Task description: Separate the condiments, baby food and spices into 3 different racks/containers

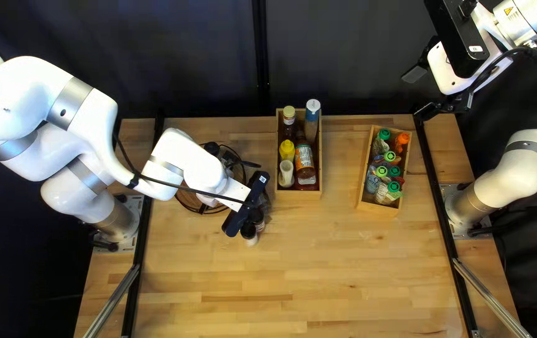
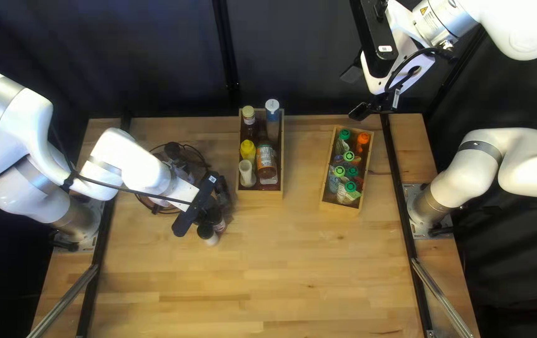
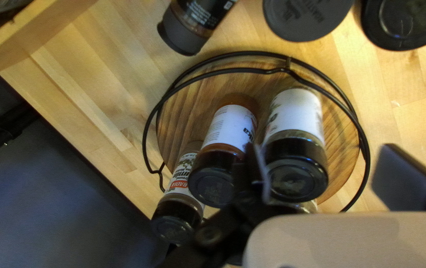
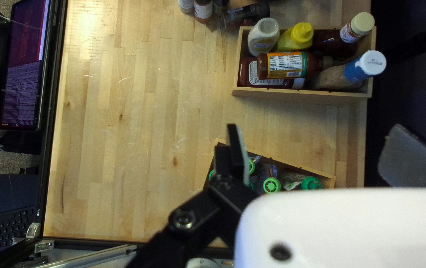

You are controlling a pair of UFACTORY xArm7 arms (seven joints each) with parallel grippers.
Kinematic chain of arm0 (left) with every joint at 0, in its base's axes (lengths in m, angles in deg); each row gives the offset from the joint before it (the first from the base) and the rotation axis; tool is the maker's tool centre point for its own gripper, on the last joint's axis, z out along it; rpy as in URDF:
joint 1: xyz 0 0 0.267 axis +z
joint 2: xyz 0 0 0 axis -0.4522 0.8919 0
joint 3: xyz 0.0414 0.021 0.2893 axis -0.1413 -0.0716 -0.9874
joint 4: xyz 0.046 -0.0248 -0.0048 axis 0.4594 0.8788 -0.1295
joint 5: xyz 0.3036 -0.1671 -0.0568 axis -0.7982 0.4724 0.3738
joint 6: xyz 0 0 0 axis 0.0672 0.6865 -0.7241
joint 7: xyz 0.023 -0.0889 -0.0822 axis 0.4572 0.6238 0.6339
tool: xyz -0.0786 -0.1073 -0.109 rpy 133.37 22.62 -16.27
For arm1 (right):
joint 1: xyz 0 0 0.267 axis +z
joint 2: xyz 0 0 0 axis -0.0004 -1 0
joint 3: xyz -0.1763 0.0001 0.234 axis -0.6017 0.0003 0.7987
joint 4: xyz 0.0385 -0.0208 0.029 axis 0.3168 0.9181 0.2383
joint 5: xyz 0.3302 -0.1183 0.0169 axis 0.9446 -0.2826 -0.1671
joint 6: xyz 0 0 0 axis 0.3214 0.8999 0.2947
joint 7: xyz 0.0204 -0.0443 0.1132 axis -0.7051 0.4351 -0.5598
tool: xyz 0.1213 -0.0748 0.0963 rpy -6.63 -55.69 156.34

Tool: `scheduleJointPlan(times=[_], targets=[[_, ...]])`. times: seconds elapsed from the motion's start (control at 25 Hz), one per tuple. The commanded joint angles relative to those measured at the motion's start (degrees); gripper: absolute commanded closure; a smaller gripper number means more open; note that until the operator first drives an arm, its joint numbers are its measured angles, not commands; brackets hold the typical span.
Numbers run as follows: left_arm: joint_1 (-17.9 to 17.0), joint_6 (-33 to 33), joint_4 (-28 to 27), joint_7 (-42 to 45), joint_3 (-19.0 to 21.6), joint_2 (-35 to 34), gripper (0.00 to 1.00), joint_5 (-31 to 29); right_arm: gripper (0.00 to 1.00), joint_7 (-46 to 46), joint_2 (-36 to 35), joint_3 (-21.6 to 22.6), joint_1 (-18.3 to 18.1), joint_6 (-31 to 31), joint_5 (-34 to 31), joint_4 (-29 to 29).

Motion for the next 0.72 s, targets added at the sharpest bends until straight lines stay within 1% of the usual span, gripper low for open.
scheduleJointPlan(times=[0.04,0.12,0.28,0.4,0.48,0.6,0.64,0.72], targets=[[-1.6,1.6,-2.5,-2.1,0.2,0.3,0.00,2.6,0.00,0.0,0.0,0.0,0.0,0.0,0.0,0.0],[-2.6,2.3,-3.7,-3.2,0.4,0.1,0.00,4.0,0.00,0.0,0.0,0.0,0.0,0.0,0.0,0.0],[-6.1,2.8,-7.4,-8.0,-0.1,1.1,0.00,9.3,0.00,0.0,0.0,0.0,0.0,0.0,0.0,0.0],[-9.1,2.2,-10.6,-12.0,-0.7,3.9,0.00,13.5,0.00,0.0,0.0,0.0,0.0,0.0,0.0,0.0],[-11.6,1.4,-13.2,-16.8,-1.6,6.8,0.00,17.4,0.00,0.0,0.0,0.0,0.0,0.0,0.0,0.0],[-14.0,0.4,-15.1,-24.2,-3.0,9.4,0.00,22.1,0.00,0.0,0.0,0.0,0.0,0.0,0.0,0.0],[-15.1,-0.1,-16.2,-28.5,-3.7,11.1,0.00,24.8,0.00,0.0,0.0,0.0,0.0,0.0,0.0,0.0],[-16.0,-0.7,-17.6,-33.6,-4.4,13.8,0.00,28.1,0.00,0.0,0.0,0.0,0.0,0.0,0.0,0.0]])
